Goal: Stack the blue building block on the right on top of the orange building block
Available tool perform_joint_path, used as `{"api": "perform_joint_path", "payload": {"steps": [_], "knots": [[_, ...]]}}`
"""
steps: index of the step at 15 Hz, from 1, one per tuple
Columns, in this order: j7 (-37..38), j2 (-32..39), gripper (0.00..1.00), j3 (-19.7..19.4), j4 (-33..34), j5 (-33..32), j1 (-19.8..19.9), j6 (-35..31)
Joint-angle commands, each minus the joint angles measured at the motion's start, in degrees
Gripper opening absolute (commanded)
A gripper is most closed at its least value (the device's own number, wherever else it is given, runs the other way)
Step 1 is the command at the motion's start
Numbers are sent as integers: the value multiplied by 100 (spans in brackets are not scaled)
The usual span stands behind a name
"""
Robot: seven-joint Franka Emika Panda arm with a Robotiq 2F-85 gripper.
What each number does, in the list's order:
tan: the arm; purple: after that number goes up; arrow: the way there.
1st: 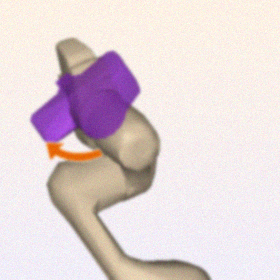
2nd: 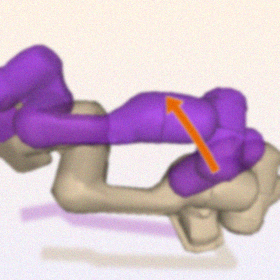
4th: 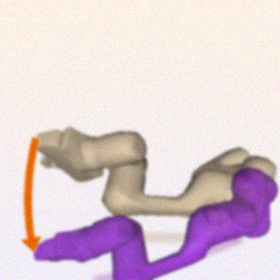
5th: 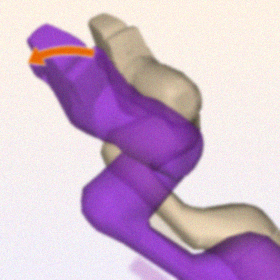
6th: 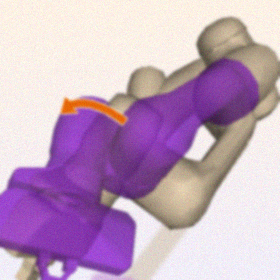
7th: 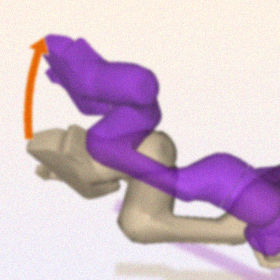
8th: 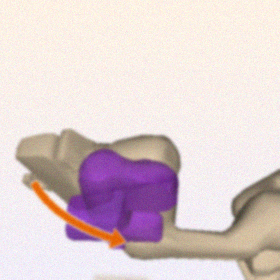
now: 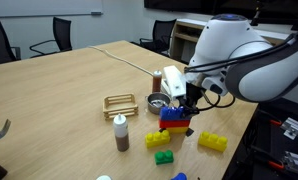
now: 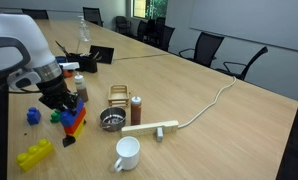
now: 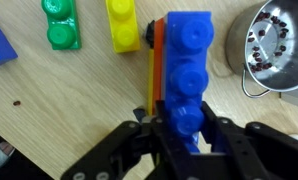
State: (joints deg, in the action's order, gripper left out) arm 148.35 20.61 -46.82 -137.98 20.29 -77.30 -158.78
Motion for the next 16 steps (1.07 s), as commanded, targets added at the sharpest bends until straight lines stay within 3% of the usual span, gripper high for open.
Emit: {"api": "perform_joint_path", "payload": {"steps": [1,7,8,9,10,11,16], "knots": [[6,-370,10,964,-27,-270,1122,-101],[95,-339,10,2634,212,-897,3045,162],[-191,-209,10,2258,306,-560,2631,301],[-149,-170,10,2352,381,-631,2746,411],[163,-193,10,2958,445,-1120,3405,502],[-106,-80,10,2440,527,-808,2836,669],[-156,42,10,2534,745,-821,2991,1068]]}}
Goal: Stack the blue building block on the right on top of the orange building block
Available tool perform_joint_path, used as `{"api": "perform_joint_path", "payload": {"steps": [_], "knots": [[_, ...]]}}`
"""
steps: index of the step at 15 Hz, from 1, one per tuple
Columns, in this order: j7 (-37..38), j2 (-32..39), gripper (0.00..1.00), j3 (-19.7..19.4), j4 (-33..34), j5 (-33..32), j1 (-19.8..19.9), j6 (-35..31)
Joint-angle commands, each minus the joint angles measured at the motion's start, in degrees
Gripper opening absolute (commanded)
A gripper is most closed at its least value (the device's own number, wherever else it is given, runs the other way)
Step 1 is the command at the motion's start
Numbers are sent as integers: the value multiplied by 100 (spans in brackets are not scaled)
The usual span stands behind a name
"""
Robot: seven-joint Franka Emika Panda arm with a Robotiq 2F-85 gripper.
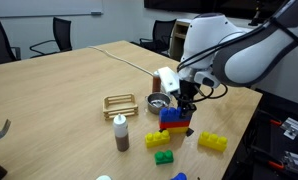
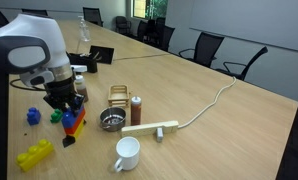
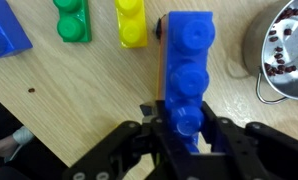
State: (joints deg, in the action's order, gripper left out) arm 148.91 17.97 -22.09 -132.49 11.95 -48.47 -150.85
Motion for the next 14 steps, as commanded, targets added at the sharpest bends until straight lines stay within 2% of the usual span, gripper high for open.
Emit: {"api": "perform_joint_path", "payload": {"steps": [1,2,3,5,7,8,10,14], "knots": [[-242,306,10,70,220,28,120,295],[-245,296,60,56,223,-11,102,257],[-18,186,61,717,203,-408,790,167],[-6,200,73,938,153,-746,1007,50],[200,117,88,1041,91,-1371,1157,-53],[41,110,95,546,80,-1276,660,-110],[26,-56,100,273,25,-1494,431,-222],[22,-398,100,-306,-61,-1623,-186,-254]]}}
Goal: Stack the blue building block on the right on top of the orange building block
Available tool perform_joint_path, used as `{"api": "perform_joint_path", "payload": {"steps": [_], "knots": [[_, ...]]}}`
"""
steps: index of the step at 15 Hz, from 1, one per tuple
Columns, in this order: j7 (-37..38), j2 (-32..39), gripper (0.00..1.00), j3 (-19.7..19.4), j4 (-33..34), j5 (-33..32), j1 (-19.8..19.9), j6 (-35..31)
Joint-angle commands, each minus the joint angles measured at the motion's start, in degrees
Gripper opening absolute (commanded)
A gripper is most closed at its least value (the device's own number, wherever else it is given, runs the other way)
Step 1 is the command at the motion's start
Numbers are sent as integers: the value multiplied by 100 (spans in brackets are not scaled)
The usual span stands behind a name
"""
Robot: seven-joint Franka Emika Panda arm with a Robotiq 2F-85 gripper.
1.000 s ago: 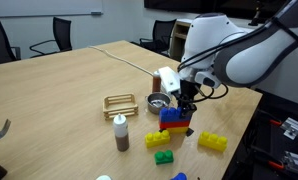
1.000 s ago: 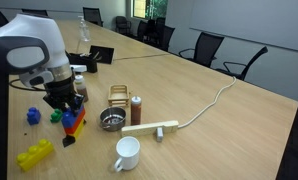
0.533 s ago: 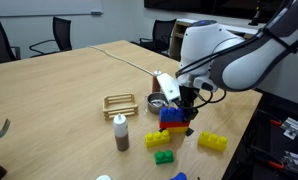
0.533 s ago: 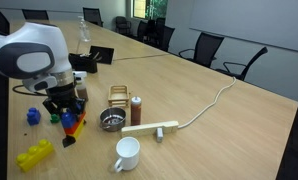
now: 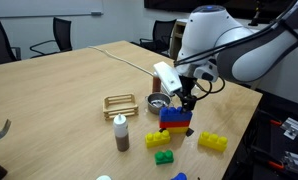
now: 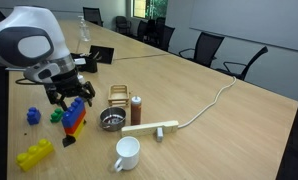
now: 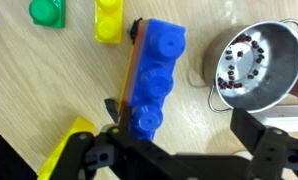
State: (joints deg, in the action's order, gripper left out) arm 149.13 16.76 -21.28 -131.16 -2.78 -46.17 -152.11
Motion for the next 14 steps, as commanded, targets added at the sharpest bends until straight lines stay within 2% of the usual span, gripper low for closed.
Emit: {"api": "perform_joint_path", "payload": {"steps": [1,6,7,10,14], "knots": [[-1,-412,100,-464,-260,-157,-539,-140],[-1,-1217,100,-894,-737,-359,-1172,-339],[-1,-842,100,-674,-384,-169,-965,-79],[-3,-1150,100,-809,-618,-249,-1105,-130],[-5,-1157,100,-820,-653,-250,-1118,-171]]}}
